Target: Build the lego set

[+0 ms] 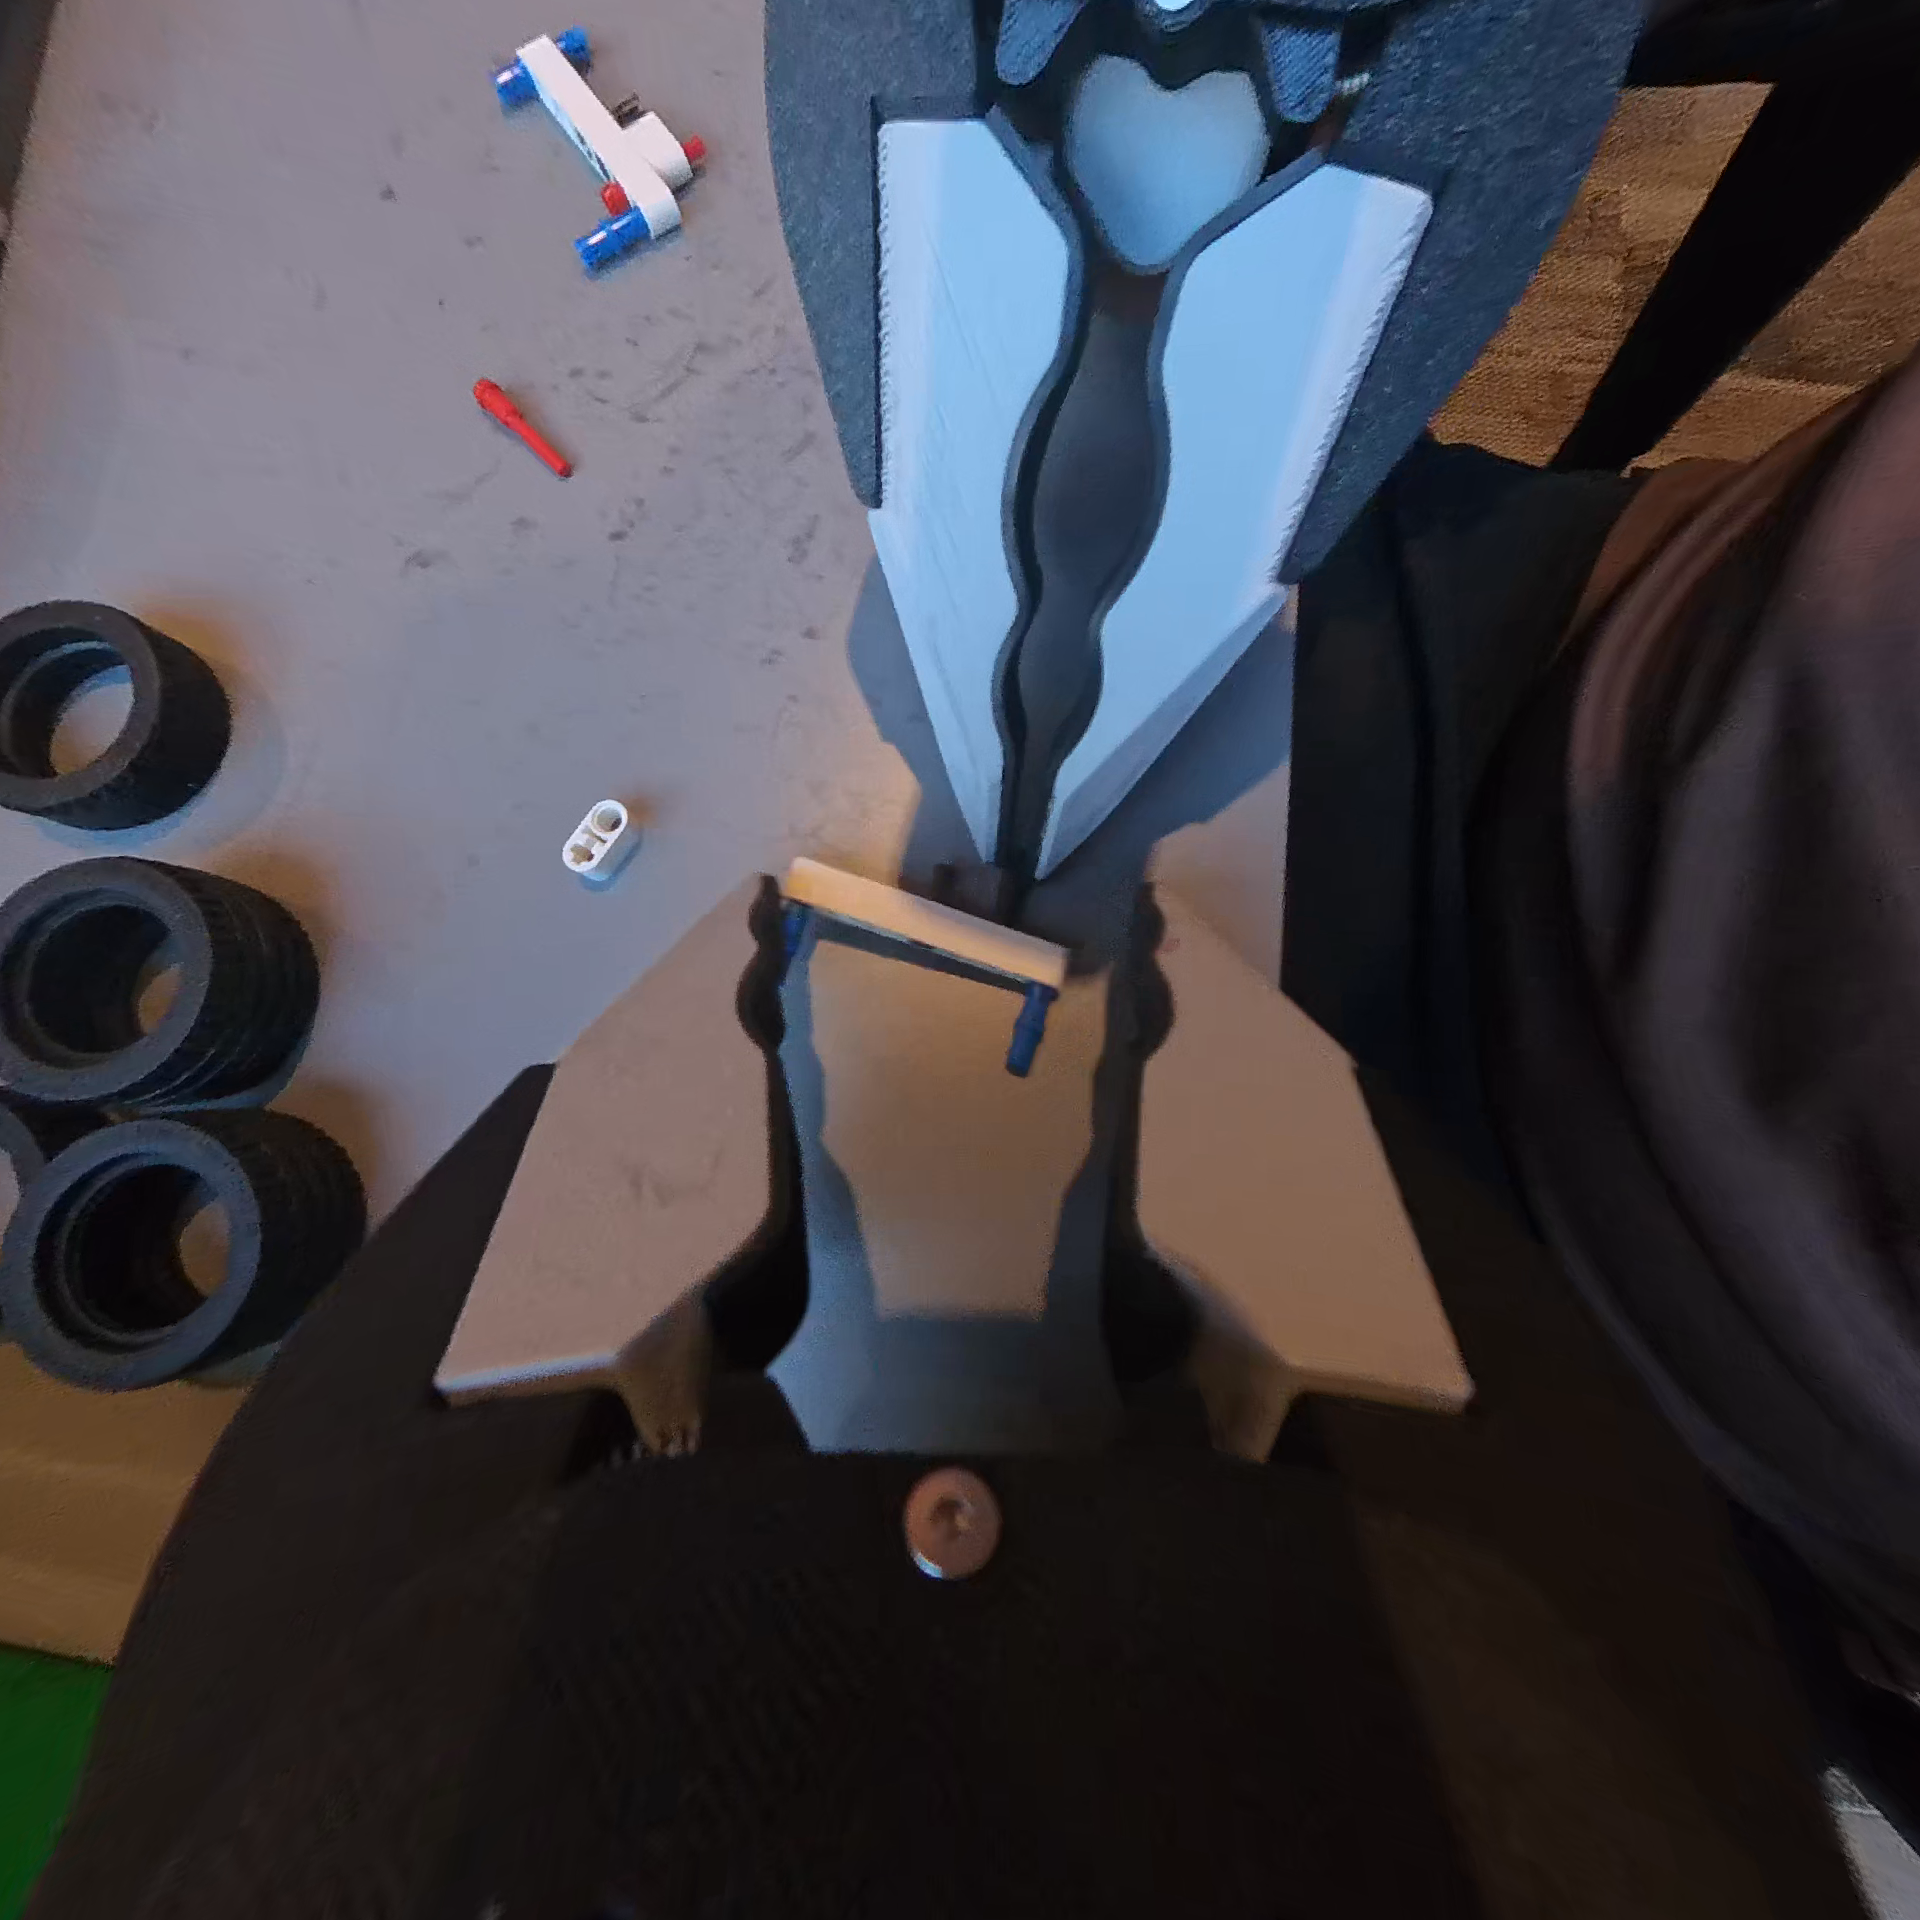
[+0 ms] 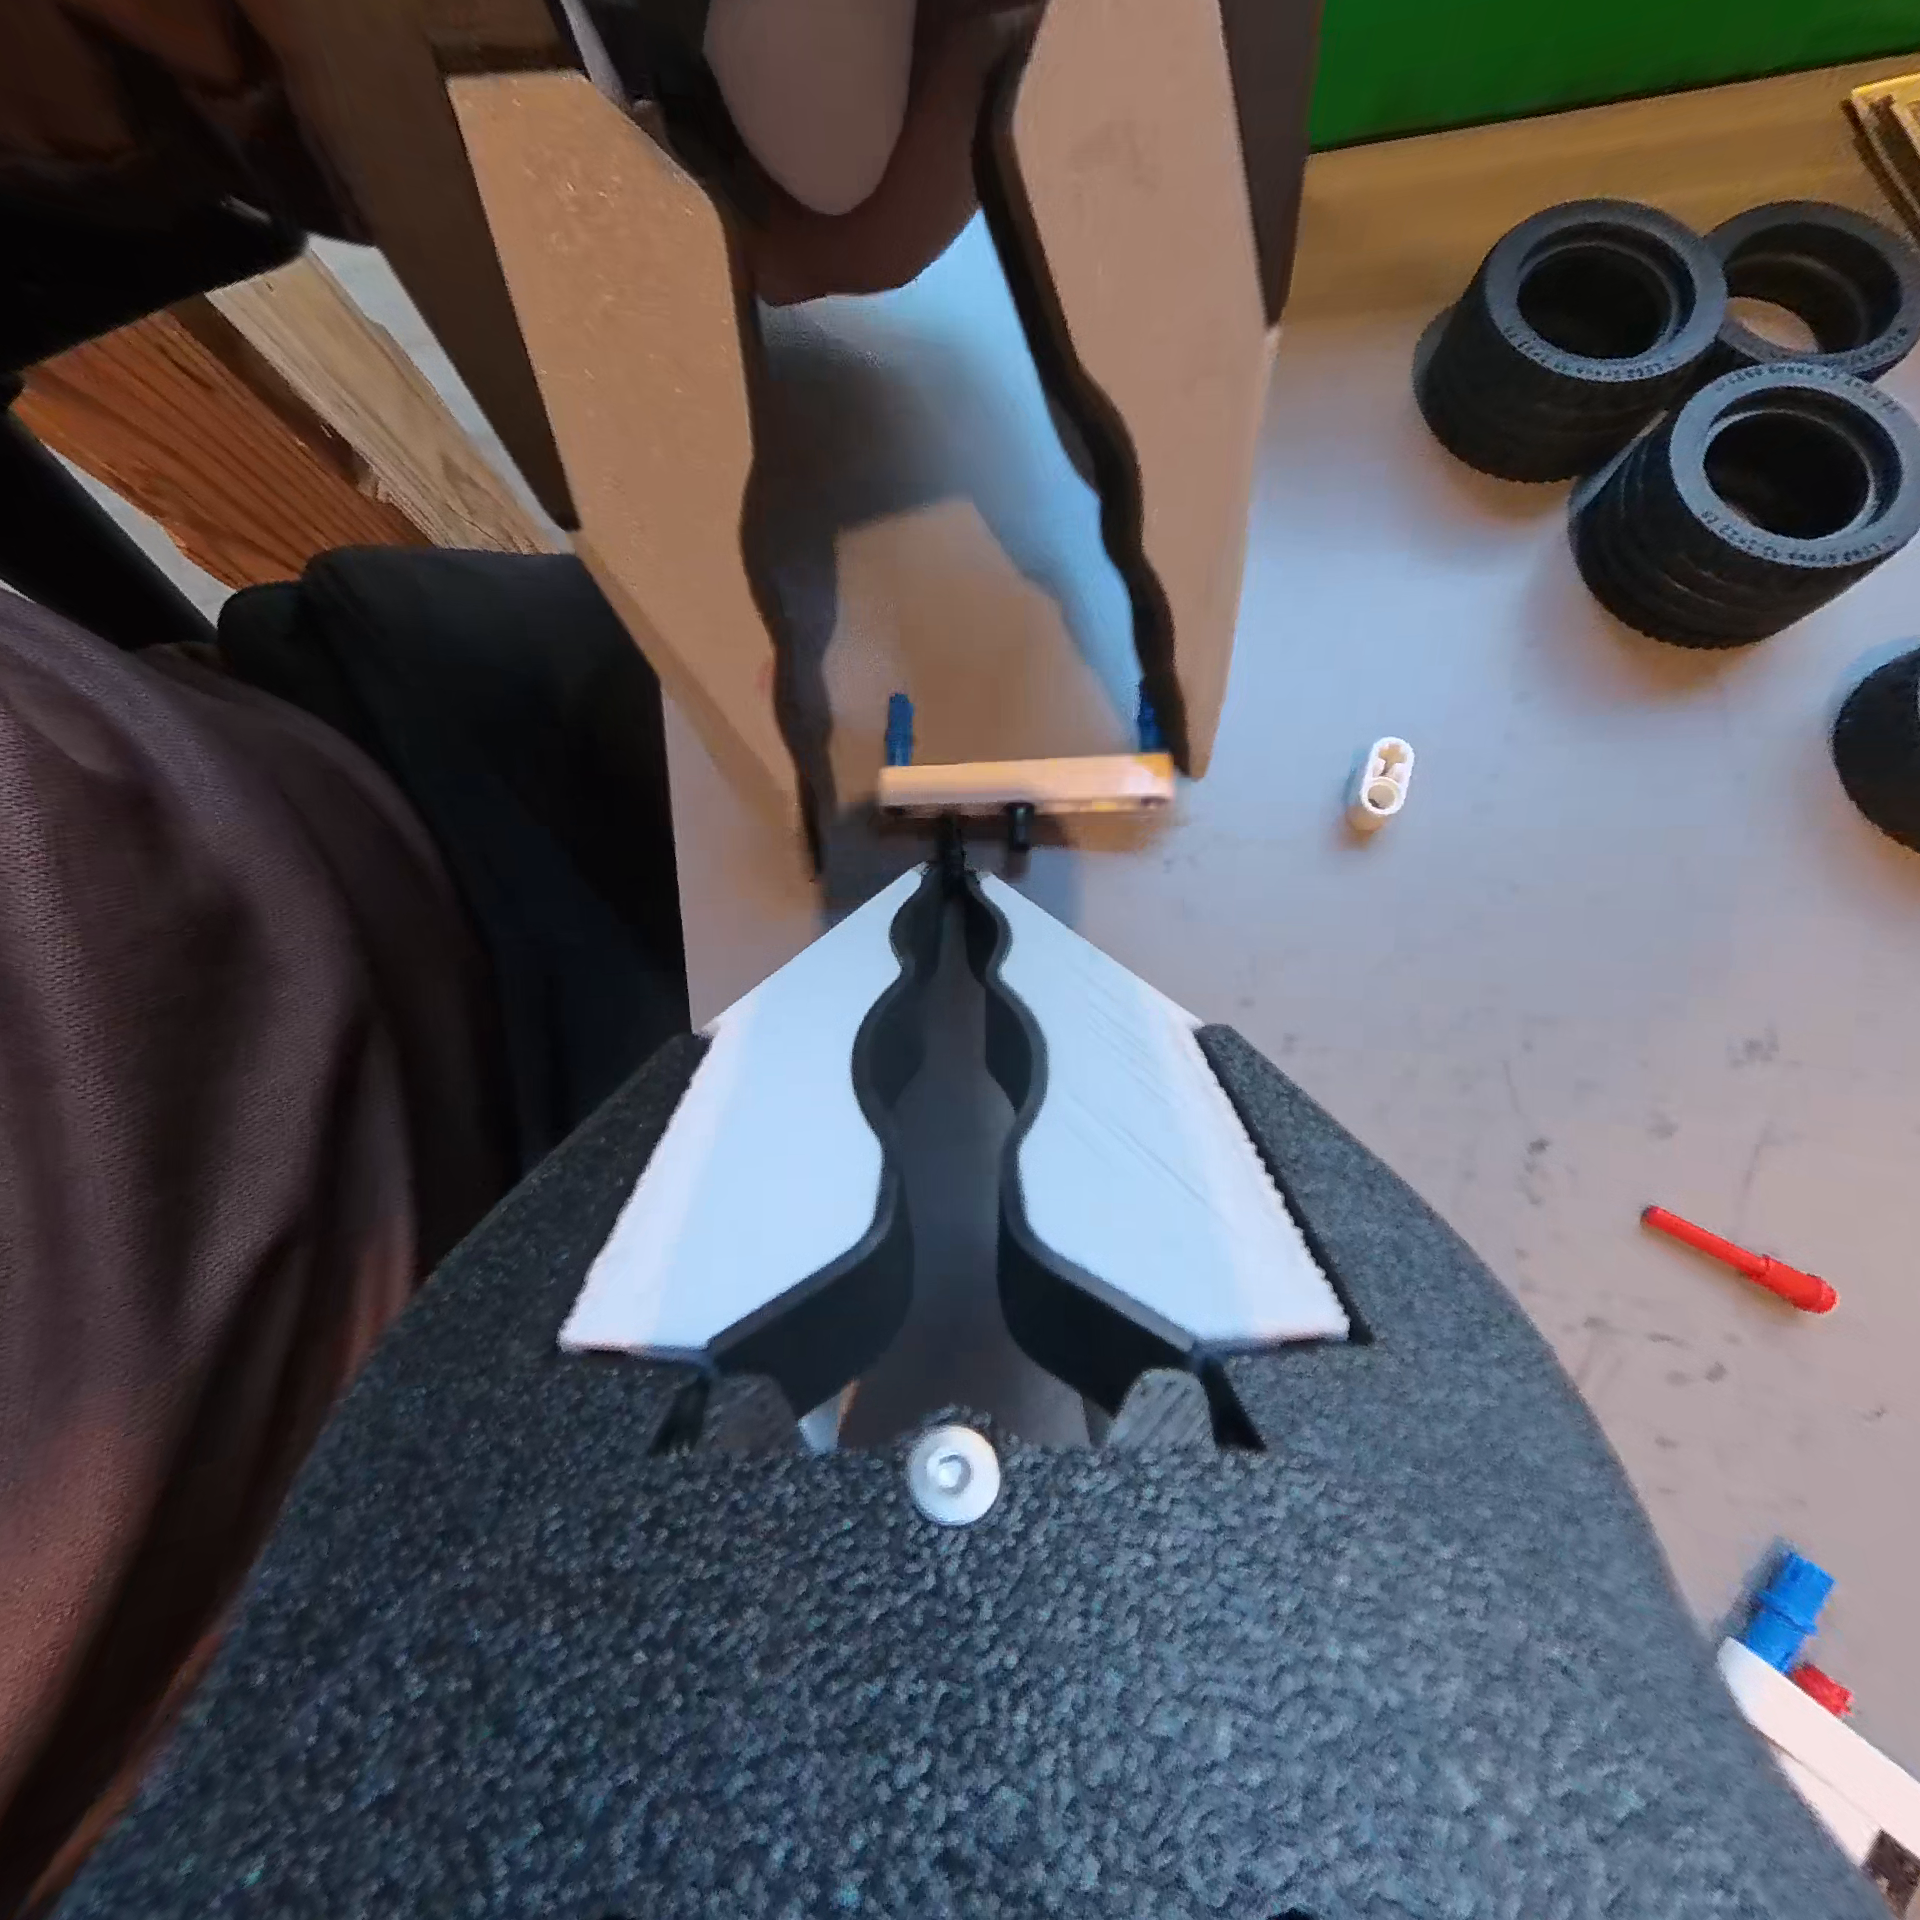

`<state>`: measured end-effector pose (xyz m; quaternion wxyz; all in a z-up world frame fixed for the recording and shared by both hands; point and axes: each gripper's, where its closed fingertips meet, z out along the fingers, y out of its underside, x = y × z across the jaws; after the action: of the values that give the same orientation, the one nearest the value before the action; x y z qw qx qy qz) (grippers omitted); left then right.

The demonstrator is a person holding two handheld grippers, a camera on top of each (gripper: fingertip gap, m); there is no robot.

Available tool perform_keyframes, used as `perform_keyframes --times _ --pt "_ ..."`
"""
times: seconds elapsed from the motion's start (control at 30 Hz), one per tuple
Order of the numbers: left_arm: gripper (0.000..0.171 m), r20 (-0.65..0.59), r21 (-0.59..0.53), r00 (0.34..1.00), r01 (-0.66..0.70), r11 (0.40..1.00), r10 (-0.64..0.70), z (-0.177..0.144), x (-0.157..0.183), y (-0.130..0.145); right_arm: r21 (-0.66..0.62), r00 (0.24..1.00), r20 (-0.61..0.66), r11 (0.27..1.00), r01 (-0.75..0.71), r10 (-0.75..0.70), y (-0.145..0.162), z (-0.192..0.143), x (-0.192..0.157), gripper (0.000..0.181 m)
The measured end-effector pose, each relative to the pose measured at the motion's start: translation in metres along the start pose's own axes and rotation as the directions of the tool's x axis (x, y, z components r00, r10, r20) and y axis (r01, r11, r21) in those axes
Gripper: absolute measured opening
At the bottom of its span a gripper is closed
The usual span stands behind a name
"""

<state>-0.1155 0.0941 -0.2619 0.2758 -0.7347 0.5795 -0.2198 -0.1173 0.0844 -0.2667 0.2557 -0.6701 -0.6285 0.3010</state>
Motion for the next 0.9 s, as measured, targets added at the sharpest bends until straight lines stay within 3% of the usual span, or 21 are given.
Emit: perform_keyframes --times 0.2,0.43,0.57,0.9 --pt "0.077 -0.01 -0.019 1.0 -0.003 1.0 0.003 -0.006 -0.006 0.007 -0.002 1.0 -0.004 1.0 0.009 -0.009 0.001 -0.001 0.001 0.004" --pt "0.075 0.032 -0.047 0.999 -0.013 0.999 0.014 -0.003 -0.011 0.012 -0.005 1.0 -0.013 1.0 0.013 -0.013 0.003 -0.004 0.005 0.004" --pt "0.082 0.029 0.004 0.999 0.028 1.0 -0.028 -0.008 -0.013 0.006 0.017 1.0 -0.001 1.0 -0.024 0.024 0.002 -0.006 0.01 0.003" --pt "0.061 -0.002 -0.055 1.0 0.004 0.998 -0.004 -0.001 -0.015 0.011 0.003 1.0 -0.017 1.0 -0.012 0.012 -0.003 0.001 0.017 0.004"
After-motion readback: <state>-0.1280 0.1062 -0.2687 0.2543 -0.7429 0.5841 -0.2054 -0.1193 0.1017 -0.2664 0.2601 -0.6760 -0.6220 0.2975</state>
